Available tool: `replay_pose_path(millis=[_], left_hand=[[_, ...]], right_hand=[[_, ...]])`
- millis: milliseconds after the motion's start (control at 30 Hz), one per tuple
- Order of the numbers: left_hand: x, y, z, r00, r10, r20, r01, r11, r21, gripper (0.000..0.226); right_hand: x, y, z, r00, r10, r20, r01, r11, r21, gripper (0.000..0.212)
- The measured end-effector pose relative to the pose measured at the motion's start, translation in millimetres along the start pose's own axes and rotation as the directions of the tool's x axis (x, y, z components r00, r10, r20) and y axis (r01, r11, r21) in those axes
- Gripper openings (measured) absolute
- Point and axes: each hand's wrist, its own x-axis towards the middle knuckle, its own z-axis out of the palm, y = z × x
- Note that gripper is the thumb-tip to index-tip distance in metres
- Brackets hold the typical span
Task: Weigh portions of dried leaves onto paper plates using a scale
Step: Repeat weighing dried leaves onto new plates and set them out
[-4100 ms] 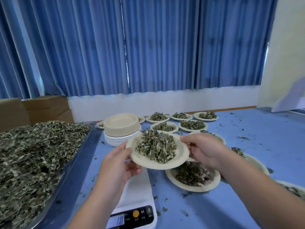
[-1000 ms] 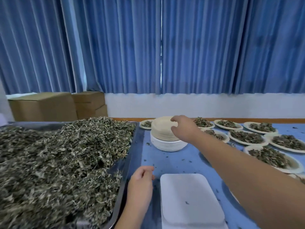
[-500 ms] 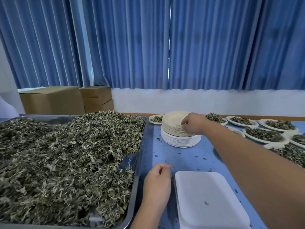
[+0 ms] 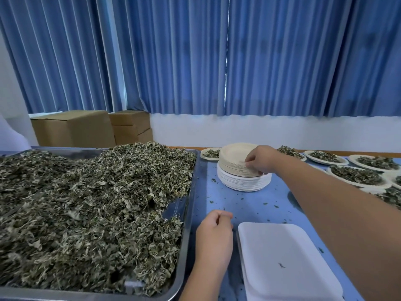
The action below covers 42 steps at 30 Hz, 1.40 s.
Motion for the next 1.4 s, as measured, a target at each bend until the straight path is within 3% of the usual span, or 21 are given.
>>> replay_pose_path(millis=[500, 733, 1033, 1233, 1400], left_hand=[[1.1, 0.6, -1.1, 1.0, -0.006, 0.025, 0.006, 1.0, -0.003, 0.025], [2.5, -2.3, 0.3, 0.999, 0.01, 0.05, -0.012, 0.999, 0.049, 0.021], [3.9, -3.5, 0.3, 0.999, 0.003, 0.048, -0.005, 0.999, 0.039, 0.021], [5.2, -4.5, 0.3, 0.999, -0.003, 0.041, 0.002, 0.999, 0.039, 0.022], [5.4, -5.0, 0.1, 0.999, 0.004, 0.041, -0.006, 0.999, 0.045, 0.022]], right_hand=[[5.3, 4.6, -19.8, 0.999, -0.038, 0.025, 0.037, 0.998, 0.05, 0.012], [9.8, -1.7, -31.8, 0.995, -0.071, 0.074, 0.083, 0.981, -0.172, 0.016], [7.0, -21.7, -41.0, 0.966, -0.228, 0.121, 0.258, 0.851, -0.457, 0.038], [4.0, -21.5, -44.1, 0.96, -0.239, 0.145, 0.279, 0.816, -0.506, 0.035], [-0.1, -25.5, -36.2, 0.965, -0.258, 0.038, 0.223, 0.743, -0.631, 0.025]])
